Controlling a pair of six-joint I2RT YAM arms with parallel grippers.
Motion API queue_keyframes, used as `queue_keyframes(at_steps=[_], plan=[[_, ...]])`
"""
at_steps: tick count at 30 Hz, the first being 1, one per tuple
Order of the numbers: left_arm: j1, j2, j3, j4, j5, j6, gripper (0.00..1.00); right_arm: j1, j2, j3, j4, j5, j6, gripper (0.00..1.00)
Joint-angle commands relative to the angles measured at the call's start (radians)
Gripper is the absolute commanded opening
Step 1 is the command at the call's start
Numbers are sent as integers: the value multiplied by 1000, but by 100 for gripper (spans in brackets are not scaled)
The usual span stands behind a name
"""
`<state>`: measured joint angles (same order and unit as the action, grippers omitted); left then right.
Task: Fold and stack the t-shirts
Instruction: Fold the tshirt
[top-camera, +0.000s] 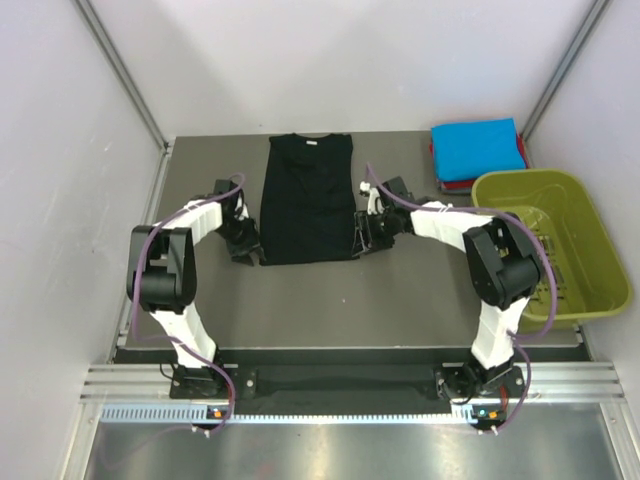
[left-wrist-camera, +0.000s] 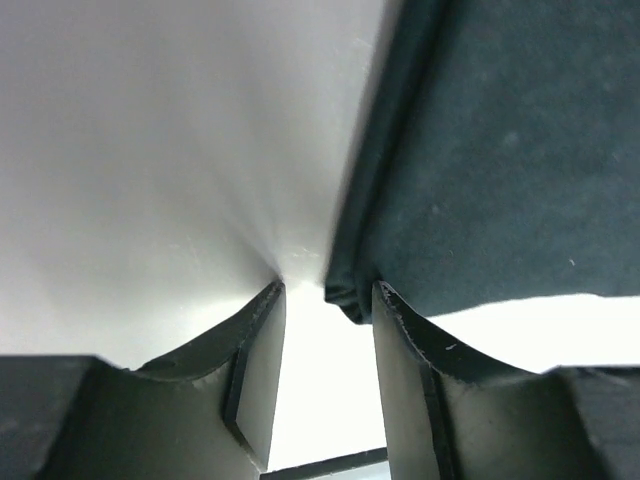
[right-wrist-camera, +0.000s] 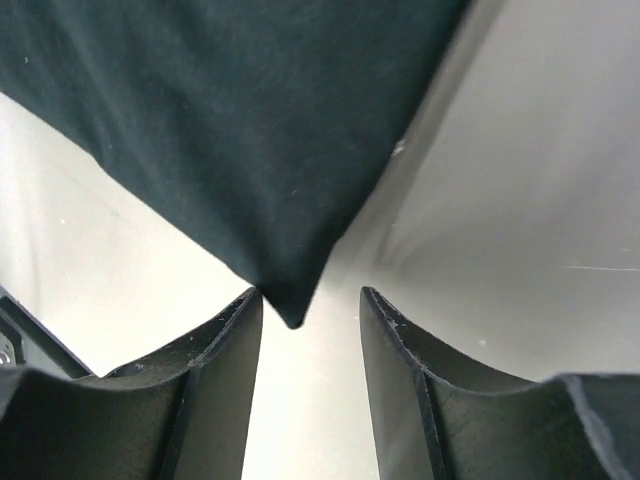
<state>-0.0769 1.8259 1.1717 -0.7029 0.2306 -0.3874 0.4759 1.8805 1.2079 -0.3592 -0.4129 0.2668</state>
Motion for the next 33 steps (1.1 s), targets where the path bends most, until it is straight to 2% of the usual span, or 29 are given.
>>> queue_keyframes(at_steps=[1, 4, 5, 8, 9, 14, 20, 23, 25, 27, 28, 29, 31, 33], plan=[[0, -60, -33, 78, 62, 5, 45, 27, -20, -5, 88, 6, 15, 44], [0, -44, -50, 85, 69, -1, 44, 43, -14, -21, 92, 23, 20, 41], [0, -42, -56, 85, 67, -2, 37, 44, -20, -36, 97, 26, 23, 39], [-3, -31, -60, 74, 62, -10, 9, 44, -44, -80, 112, 39, 26, 16], [-7, -31, -67, 74, 56, -18, 0, 46, -52, -91, 115, 40, 26, 1], [-79, -88, -113, 82, 15, -47, 0, 46, -142, -197, 121, 77, 41, 0], [-193, -206, -248, 60, -120, -108, 0, 50, -294, -390, 117, 141, 77, 0], [-238, -250, -328, 63, -134, -136, 0, 76, -351, -459, 121, 158, 104, 0], [-264, -286, -362, 65, -137, -159, 0, 102, -369, -481, 124, 181, 130, 2], [-293, -312, -379, 45, -180, -183, 0, 116, -388, -492, 115, 200, 149, 9], [-332, -332, -368, 4, -221, -195, 4, 127, -394, -485, 97, 213, 166, 12], [-339, -339, -336, -13, -221, -203, 17, 133, -399, -481, 88, 220, 170, 21], [-337, -361, -294, -41, -221, -191, 27, 138, -417, -461, 48, 241, 175, 27], [-314, -359, -216, -44, -293, -154, 35, 136, -428, -438, 16, 270, 170, 31]])
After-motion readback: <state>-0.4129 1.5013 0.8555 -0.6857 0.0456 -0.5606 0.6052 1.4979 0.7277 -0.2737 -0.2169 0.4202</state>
